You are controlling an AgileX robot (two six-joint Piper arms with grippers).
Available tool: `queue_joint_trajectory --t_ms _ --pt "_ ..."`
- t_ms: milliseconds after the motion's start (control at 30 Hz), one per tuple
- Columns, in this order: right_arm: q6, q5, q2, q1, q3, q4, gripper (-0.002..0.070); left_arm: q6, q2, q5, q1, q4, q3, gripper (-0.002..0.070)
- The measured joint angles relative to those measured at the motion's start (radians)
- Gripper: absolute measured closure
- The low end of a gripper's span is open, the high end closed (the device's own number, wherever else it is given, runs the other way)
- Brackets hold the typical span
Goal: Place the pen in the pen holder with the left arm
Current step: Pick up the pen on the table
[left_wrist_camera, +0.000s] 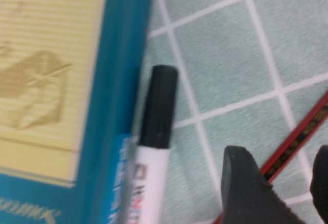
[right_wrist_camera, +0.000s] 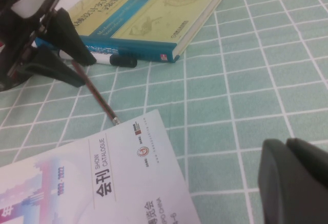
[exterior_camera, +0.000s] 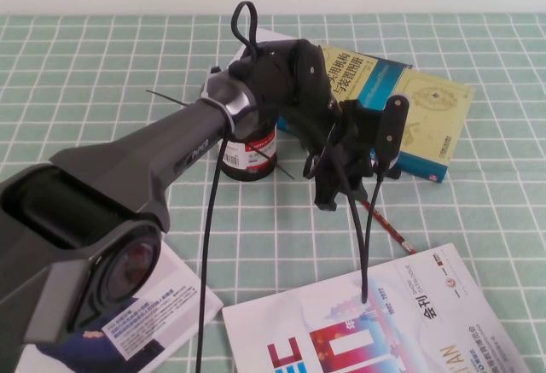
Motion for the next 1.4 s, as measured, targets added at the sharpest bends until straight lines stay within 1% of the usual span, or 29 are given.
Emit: queue_joint_trajectory --t_ms 100,633,767,967,1400 --pt "0.000 0.000 0.000 0.000 0.000 0.000 0.0696 0.002 0.006 0.013 0.000 -0.004 0.000 0.0420" --pt "0.000 0.000 0.000 0.000 0.000 0.000 0.0696 0.064 0.020 -0.044 0.002 0.002 0.000 0.0420" --pt "0.000 0.000 0.000 0.000 0.000 0.000 0.0696 0.066 0.028 -0.042 -0.006 0.006 0.000 0.0420" --pt "0.000 0.000 0.000 0.000 0.000 0.000 0.0696 0.072 0.028 -0.042 -0.022 0.052 0.000 0.0420" --pt "0.000 0.000 0.000 0.000 0.000 0.000 0.0696 0.045 0.028 0.007 -0.021 0.070 -0.003 0.0425"
